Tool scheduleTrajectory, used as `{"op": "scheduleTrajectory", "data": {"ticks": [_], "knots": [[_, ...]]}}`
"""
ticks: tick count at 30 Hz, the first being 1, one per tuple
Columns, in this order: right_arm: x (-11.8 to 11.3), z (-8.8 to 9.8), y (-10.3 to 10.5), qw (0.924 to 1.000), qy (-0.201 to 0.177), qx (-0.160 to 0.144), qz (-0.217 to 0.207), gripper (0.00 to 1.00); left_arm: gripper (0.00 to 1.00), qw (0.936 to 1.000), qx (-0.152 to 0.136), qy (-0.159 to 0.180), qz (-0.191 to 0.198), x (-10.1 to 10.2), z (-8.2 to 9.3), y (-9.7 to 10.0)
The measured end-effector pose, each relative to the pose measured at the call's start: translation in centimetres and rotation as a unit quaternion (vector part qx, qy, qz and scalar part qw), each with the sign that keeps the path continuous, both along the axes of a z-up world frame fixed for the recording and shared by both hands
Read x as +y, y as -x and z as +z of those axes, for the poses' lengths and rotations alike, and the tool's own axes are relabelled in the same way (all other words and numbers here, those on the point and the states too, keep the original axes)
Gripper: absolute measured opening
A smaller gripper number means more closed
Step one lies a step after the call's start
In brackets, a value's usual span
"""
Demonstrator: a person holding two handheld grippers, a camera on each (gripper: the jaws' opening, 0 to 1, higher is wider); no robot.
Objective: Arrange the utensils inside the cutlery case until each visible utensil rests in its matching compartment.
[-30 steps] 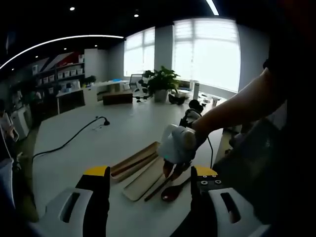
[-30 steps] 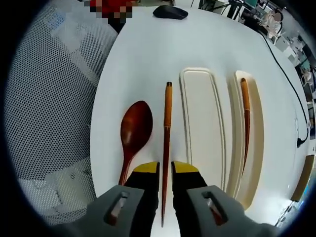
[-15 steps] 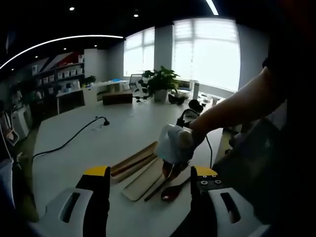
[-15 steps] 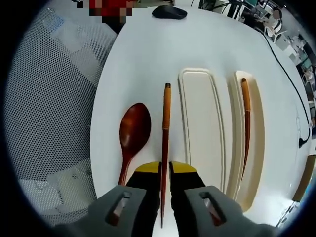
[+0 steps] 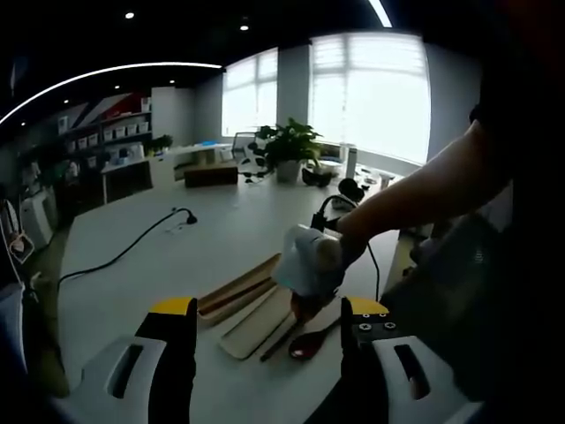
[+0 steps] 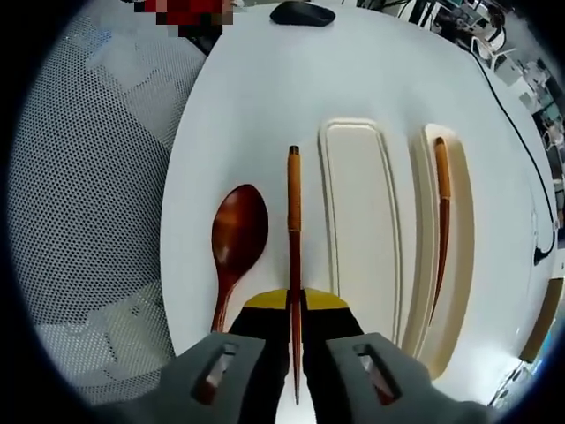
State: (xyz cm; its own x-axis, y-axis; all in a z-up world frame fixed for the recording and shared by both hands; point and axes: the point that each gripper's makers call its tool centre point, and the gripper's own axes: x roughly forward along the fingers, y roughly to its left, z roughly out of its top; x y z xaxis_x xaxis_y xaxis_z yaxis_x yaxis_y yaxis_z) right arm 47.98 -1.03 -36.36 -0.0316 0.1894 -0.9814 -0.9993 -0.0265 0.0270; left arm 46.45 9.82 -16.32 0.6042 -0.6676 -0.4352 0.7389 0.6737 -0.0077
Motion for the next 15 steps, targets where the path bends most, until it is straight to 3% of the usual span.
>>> {"op": "scheduleTrajectory", "data": {"ticks": [15], "knots": [[0.40, 0.43, 0.26, 0.9995, -0.029, 0.007, -0.011, 0.00, 0.68, 1.0000, -0.002, 0.001, 0.003, 0.06, 0.12, -0.07]]}}
